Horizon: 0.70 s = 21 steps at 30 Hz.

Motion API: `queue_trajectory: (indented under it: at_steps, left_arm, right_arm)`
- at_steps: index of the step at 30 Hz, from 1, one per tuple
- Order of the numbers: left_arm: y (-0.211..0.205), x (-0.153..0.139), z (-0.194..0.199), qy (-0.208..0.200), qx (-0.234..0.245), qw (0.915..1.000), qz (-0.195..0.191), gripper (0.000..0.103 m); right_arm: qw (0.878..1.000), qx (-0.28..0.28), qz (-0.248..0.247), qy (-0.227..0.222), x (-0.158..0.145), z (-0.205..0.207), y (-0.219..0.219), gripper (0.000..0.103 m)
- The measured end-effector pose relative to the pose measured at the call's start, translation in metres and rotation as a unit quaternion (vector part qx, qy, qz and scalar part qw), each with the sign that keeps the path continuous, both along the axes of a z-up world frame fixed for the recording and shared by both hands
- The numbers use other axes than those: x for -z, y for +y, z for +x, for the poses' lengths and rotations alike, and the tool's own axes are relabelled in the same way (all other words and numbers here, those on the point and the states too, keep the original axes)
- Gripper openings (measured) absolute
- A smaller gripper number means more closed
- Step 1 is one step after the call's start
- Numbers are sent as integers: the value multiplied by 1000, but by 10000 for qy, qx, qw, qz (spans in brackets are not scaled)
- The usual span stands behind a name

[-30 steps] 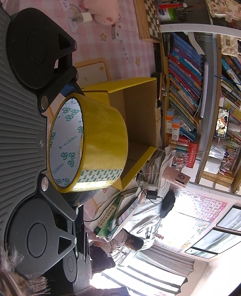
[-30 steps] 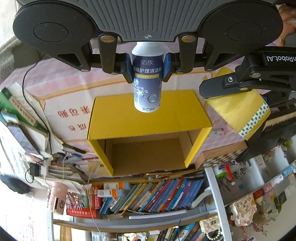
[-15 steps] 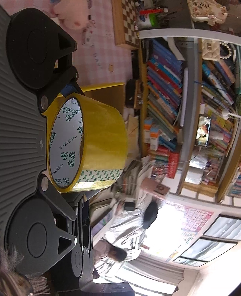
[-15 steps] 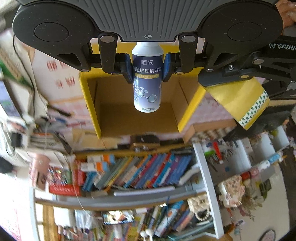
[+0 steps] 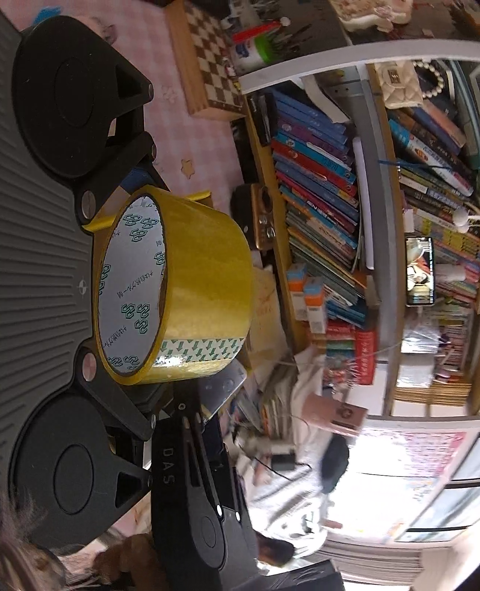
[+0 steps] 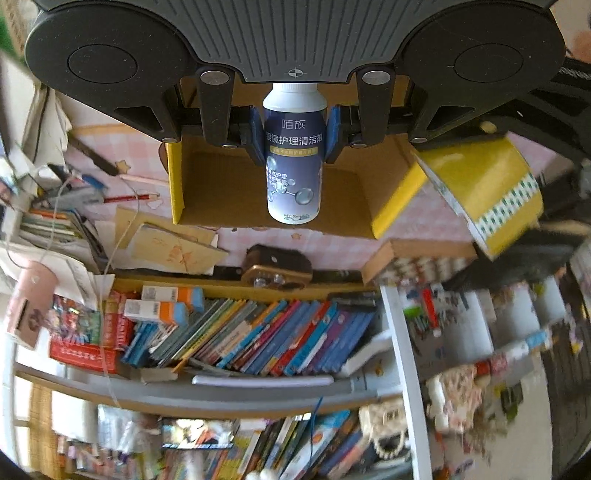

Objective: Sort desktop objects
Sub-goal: 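Lower the tape roll and bottle into the box and open both tools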

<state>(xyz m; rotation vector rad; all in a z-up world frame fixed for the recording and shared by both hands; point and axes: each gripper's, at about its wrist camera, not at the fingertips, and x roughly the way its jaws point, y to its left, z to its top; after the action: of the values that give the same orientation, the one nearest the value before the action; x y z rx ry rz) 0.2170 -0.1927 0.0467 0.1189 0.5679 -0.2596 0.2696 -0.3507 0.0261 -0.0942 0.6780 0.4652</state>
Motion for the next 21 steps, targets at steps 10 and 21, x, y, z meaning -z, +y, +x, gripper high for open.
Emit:
queue_trajectory:
  at_steps: [10,21]
  left_arm:
    - [-15,19,67,562,316,9943,848,92]
    - [-44,67,111,1446,679,9665,2011,92]
  right_arm:
    - [9888,-862,-1134,443,37,60,28,33]
    - [9309,-2010,-2938,822,85,91,60,33]
